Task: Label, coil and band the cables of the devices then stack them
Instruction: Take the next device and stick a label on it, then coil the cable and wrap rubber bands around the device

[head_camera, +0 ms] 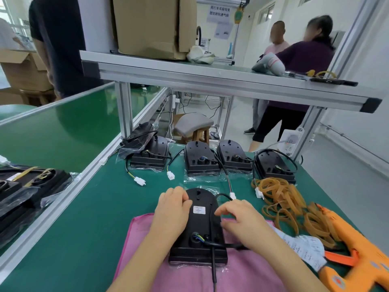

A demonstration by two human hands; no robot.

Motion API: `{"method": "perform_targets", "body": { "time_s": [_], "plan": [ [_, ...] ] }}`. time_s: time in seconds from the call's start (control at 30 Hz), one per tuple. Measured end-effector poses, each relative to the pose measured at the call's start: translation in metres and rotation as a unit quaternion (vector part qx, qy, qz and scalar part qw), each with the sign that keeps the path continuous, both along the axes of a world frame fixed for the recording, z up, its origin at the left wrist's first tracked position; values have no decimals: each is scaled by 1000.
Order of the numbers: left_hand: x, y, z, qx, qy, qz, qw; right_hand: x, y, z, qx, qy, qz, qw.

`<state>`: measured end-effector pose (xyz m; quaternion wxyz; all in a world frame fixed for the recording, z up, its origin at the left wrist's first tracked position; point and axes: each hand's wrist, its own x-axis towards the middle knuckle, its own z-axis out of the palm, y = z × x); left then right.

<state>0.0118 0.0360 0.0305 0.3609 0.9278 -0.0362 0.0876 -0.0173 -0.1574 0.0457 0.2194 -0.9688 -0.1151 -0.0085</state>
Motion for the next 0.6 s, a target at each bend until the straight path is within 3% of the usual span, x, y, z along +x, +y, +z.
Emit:
{"method": "perform_targets", "body": {
  "time_s": [0.17,0.37,0.47,0.6],
  "plan": [
    [-17,0,7,35,69,-109,991,-6,6,4,-74,-44,131,988],
    [-15,0,6,95,84,-151,980,1,6,10,-121,-64,190,972],
    [-17,0,7,93,85,-159,979,0,4,12,-103,-58,152,981],
    [-24,2,14,55,76,-186,978,-9,-7,18,-49,-57,2,997]
  ]
}}
